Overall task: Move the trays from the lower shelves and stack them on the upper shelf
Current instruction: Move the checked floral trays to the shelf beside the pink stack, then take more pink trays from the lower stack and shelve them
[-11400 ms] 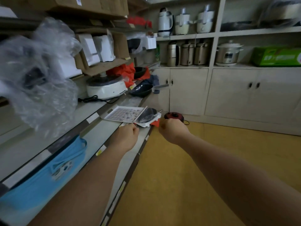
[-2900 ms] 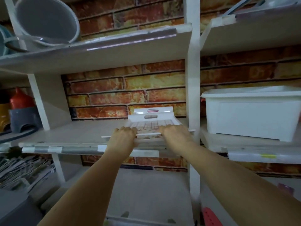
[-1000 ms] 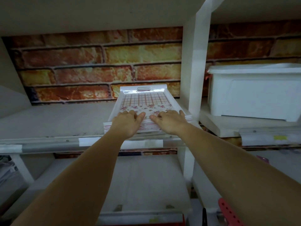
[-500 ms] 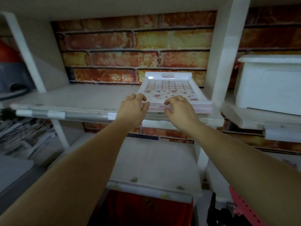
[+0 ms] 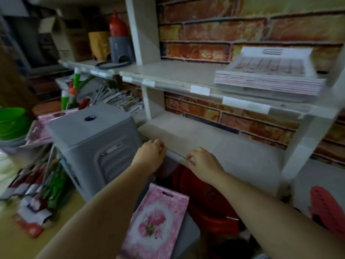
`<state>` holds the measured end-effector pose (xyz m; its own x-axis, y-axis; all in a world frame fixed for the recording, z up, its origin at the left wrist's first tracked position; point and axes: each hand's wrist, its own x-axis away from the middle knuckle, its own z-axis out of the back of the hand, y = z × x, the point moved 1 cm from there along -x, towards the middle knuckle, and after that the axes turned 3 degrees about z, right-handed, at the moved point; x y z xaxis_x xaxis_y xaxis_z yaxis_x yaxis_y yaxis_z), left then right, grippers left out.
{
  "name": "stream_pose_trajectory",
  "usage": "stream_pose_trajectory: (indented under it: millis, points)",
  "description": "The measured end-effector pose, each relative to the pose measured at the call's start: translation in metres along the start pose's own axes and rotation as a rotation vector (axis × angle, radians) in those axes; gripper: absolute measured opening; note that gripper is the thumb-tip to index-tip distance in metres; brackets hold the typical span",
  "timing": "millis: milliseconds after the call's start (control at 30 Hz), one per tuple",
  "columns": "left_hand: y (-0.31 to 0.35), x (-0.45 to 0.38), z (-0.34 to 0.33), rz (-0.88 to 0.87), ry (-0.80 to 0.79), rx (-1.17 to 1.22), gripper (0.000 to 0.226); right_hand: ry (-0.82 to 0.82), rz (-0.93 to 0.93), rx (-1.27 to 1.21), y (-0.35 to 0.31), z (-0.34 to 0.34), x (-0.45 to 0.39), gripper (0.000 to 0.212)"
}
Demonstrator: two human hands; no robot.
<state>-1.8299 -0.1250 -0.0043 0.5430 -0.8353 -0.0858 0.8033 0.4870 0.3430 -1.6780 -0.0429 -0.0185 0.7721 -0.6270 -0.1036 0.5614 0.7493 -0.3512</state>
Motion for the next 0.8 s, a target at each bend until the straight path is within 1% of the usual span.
stream_pose_trajectory:
  millis: [133,267,533,800]
  points:
    - [-0.026,0.039,-0.013,0.096,-0.044,-0.006,0.032,-0.014,0.046,-0.029,-0.017,-0.027,0.016,0.025]
    - [-0.045,0.059,-0.013,0.119,-0.05,-0.006,0.032,-0.063,0.079,-0.054,-0.03,-0.045,0.019,0.024]
    - [-0.09,0.075,-0.025,0.194,-0.1,-0.009,0.032,-0.188,0.039,-0.034,-0.047,-0.084,0.013,0.027]
    - [-0.125,0.081,-0.073,0.308,-0.192,0.03,0.03,-0.313,0.019,-0.027,-0.047,-0.133,0.007,0.027]
